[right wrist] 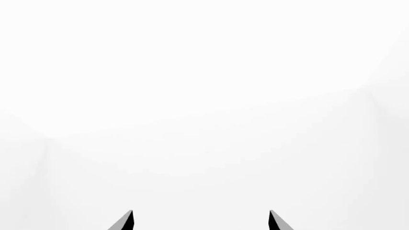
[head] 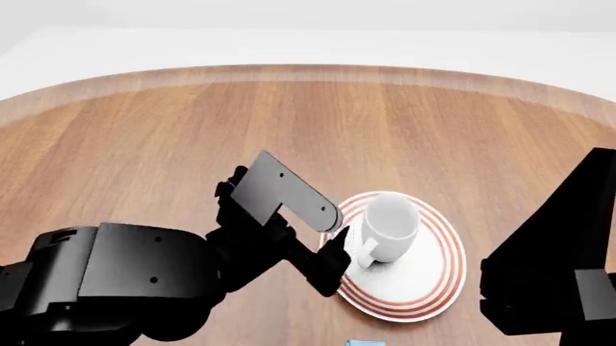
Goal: Pick up the white mug and put it on the plate, and put the chocolate pudding to the right of the plate.
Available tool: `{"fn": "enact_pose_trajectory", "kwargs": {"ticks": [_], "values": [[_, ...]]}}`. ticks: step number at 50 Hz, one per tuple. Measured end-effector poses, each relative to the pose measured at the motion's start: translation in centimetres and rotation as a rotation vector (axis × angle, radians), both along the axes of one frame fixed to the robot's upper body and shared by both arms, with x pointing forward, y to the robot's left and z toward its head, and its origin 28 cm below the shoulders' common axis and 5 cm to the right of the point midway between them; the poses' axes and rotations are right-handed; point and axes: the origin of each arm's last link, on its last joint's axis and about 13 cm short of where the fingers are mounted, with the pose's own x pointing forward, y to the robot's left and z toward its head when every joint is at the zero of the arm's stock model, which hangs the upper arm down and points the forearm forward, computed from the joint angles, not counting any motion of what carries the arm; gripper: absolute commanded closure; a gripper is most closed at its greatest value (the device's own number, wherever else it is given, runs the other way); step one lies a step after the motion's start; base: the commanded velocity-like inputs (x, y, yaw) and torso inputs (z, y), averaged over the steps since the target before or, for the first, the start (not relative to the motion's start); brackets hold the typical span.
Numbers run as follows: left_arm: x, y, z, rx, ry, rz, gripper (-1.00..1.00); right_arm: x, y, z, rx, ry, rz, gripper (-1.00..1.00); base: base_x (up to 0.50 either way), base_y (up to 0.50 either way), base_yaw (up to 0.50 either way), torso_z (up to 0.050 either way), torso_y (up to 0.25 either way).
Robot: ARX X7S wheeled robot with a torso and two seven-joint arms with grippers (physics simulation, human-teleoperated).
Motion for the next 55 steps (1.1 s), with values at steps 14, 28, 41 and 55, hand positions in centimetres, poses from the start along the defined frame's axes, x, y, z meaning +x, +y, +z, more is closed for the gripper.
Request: {"fn": "enact_pose_trajectory", "kwargs": {"ticks": [14, 28, 41, 55], "values": [[-0.9, 3.1, 1.5, -0.084, -0.176, 0.15, -1.0, -0.1, 0.2, 0.0, -0.003, 0.002, 0.007, -1.0, 0.0, 0.0, 0.0, 0.0, 0.0], [-1.8, 5.9, 2.3, -0.131, -0.388, 0.361, -1.0, -0.1, 0.4, 0.0, -0.008, 0.008, 0.013, -1.0, 0.0, 0.0, 0.0, 0.0, 0.0], [-2.3, 7.7, 2.8, -0.12, -0.586, 0.557, -1.0, -0.1, 0.5, -0.1, -0.011, 0.02, 0.014, -1.0, 0.0, 0.0, 0.0, 0.0, 0.0], [-2.6, 8.2, 2.8, -0.088, -0.678, 0.635, -1.0, -0.3, 0.6, 0.3, -0.01, 0.037, -0.011, -1.0, 0.0, 0.0, 0.0, 0.0, 0.0]]}}
